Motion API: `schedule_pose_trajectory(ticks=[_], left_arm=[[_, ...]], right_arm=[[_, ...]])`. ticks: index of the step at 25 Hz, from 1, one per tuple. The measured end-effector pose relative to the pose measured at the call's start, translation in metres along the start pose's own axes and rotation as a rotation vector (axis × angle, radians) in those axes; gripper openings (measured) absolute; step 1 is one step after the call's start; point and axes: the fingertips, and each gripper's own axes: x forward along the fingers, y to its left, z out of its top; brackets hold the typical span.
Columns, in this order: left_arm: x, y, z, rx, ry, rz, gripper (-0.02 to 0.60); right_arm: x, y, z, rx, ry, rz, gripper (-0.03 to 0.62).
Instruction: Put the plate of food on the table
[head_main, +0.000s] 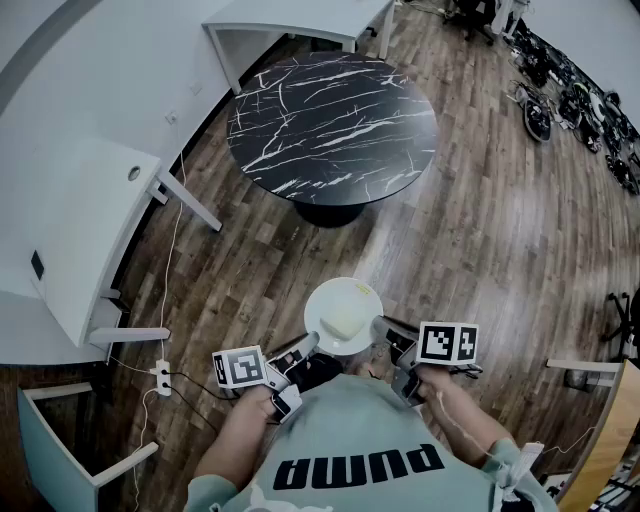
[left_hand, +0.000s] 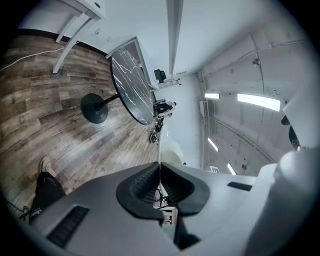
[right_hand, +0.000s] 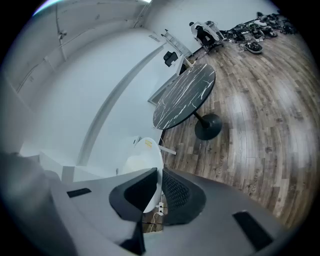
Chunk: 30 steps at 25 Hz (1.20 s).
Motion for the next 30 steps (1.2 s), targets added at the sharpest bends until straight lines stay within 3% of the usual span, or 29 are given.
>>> schedule_pose_trajectory(ticks=[16,30], left_arm=[[-0.048,0.001,0.102,0.054,0.032,-0.04,0.015],[-0.069,0.011,0.146,0.019,-0.035,-0.028,0.015]], right_arm=[[0.073,0.072,0.034,0.012,-0.085,0.001,0.035],[0.12,0.096,0.051,-0.018,-0.033,0.01,0.035]])
